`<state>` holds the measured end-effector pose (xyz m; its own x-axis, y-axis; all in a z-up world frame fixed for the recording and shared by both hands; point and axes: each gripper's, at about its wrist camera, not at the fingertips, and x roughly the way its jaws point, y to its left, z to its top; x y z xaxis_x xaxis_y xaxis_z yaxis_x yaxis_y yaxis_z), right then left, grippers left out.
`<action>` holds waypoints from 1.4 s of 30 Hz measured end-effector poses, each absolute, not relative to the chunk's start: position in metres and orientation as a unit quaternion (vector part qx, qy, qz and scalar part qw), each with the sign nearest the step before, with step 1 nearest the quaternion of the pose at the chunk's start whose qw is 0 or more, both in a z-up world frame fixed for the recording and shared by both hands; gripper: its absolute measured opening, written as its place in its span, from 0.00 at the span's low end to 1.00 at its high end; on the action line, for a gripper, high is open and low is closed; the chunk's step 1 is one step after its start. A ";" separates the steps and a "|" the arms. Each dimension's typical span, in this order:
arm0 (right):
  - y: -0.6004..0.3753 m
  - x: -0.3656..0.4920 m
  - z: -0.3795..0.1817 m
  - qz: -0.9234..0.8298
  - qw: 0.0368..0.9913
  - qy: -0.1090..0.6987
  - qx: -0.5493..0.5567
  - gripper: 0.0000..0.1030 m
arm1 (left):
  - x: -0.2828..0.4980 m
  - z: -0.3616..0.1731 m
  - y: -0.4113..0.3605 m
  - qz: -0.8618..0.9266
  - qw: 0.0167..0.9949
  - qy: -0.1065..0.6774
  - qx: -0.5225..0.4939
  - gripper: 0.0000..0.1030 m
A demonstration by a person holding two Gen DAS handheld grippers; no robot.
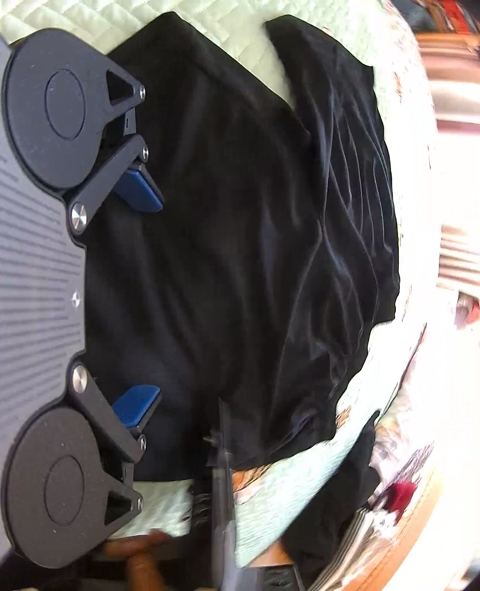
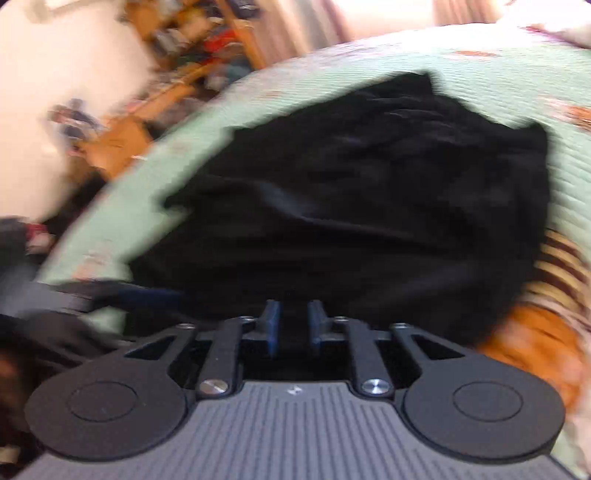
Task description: Fold clothes
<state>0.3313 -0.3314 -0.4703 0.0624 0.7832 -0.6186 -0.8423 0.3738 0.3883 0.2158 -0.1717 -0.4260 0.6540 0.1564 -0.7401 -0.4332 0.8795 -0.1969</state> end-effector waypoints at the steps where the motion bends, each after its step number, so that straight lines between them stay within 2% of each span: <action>1: -0.343 0.339 -0.469 0.541 0.740 0.399 -0.025 0.00 | 0.213 -0.424 -0.175 0.158 0.893 0.382 -0.176 0.99; 3: -0.364 0.353 -0.466 0.506 0.762 0.404 -0.001 0.00 | 0.209 -0.418 -0.176 0.150 0.897 0.377 -0.175 0.98; 7: -0.360 0.345 -0.435 0.520 0.771 0.368 -0.005 0.17 | 0.204 -0.407 -0.162 0.184 0.900 0.351 -0.183 0.97; 9: -0.337 0.334 -0.430 0.566 0.737 0.371 0.010 0.17 | 0.201 -0.405 -0.150 0.219 0.892 0.349 -0.185 0.98; 14: -0.312 0.326 -0.454 0.593 0.694 0.408 -0.036 0.17 | 0.192 -0.419 -0.131 0.231 0.872 0.374 -0.215 0.98; 17: -0.342 0.347 -0.464 0.559 0.713 0.424 -0.007 0.02 | 0.194 -0.423 -0.143 0.230 0.878 0.386 -0.165 0.99; 20: -0.370 0.364 -0.460 0.514 0.750 0.417 0.003 0.00 | 0.198 -0.426 -0.148 0.230 0.880 0.391 -0.140 0.99; 24: -0.373 0.358 -0.426 0.536 0.758 0.372 -0.011 0.22 | 0.195 -0.414 -0.143 0.217 0.890 0.364 -0.167 0.99; 25: -0.366 0.353 -0.424 0.558 0.744 0.367 -0.011 0.22 | 0.194 -0.413 -0.143 0.217 0.891 0.361 -0.166 0.99; 30: -0.334 0.345 -0.438 0.610 0.686 0.396 -0.034 0.22 | 0.189 -0.423 -0.129 0.241 0.873 0.386 -0.175 0.99; 31: -0.336 0.351 -0.448 0.587 0.701 0.402 -0.049 0.17 | 0.186 -0.426 -0.125 0.243 0.870 0.390 -0.180 0.99; 32: -0.345 0.362 -0.456 0.565 0.720 0.401 -0.052 0.05 | 0.182 -0.426 -0.124 0.244 0.870 0.388 -0.179 0.99; 33: -0.358 0.376 -0.460 0.554 0.725 0.408 -0.029 0.00 | 0.178 -0.424 -0.123 0.244 0.872 0.386 -0.176 0.99; 36: -0.385 0.402 -0.450 0.508 0.759 0.406 -0.017 0.00 | 0.170 -0.418 -0.118 0.243 0.877 0.374 -0.179 0.99; 38: -0.384 0.410 -0.435 0.508 0.768 0.390 -0.016 0.09 | 0.165 -0.410 -0.111 0.253 0.881 0.356 -0.181 0.99; 39: -0.383 0.413 -0.427 0.513 0.770 0.380 -0.011 0.20 | 0.161 -0.406 -0.108 0.259 0.883 0.346 -0.181 0.99; 42: -0.347 0.411 -0.412 0.535 0.768 0.351 -0.029 0.22 | 0.153 -0.389 -0.096 0.277 0.889 0.318 -0.179 0.99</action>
<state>0.4105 -0.3474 -0.4122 0.1816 0.8015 -0.5697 -0.8420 0.4260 0.3310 0.1530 -0.0958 -0.3893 0.6438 0.3790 -0.6648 -0.6064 0.7825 -0.1412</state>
